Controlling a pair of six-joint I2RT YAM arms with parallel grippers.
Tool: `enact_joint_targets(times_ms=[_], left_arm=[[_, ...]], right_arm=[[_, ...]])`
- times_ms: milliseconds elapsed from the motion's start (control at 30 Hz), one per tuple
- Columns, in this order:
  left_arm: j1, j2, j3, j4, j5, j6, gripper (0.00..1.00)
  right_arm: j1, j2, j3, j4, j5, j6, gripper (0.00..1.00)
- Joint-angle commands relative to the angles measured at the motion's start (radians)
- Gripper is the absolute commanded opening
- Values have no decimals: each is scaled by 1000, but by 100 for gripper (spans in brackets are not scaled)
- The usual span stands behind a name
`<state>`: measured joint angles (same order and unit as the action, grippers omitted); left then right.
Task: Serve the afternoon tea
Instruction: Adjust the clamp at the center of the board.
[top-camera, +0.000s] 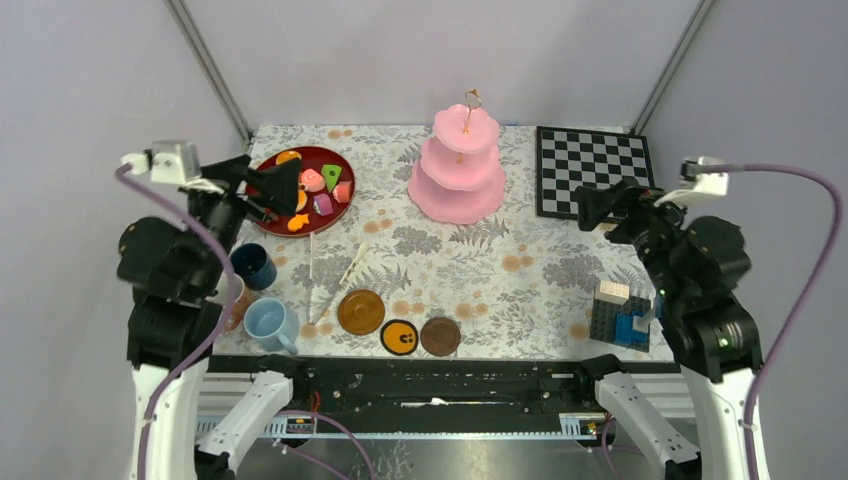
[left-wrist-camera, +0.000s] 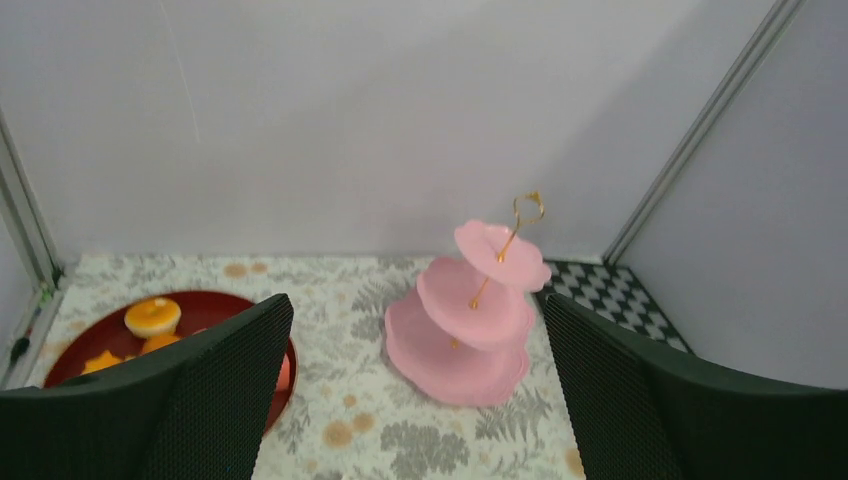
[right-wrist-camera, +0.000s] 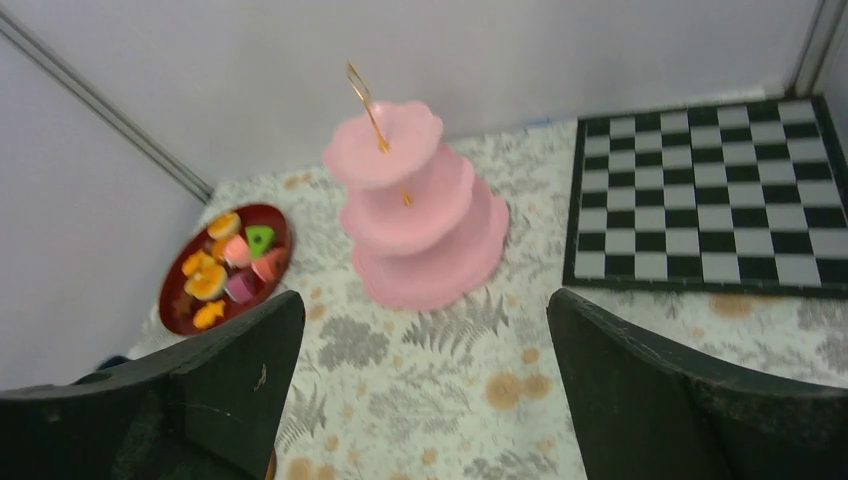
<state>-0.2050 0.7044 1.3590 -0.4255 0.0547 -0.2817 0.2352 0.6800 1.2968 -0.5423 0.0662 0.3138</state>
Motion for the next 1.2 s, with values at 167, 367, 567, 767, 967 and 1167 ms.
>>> enact_joint_targets(times_ms=[167,367,567,767,967,1167], left_arm=[[6,145,-55,-122,131,-5,99],[6,136,-152,-124,156,-15,99],[6,72,-217,-122,87,-34,99],[6,-11,-251,-140,-1,-65,99],[6,7,-290,-227,-155,-173,99],[29,265,-351,-276,-142,-259,99]], right_arm=[[-5,35,-216,40,18,60,98],[-5,150,-305,44,64,274,98],[131,403,-385,232,-205,529,98],[446,654,-339,347,1,791,98],[576,875,-253,441,-24,891,98],[581,846,-285,497,-59,806,98]])
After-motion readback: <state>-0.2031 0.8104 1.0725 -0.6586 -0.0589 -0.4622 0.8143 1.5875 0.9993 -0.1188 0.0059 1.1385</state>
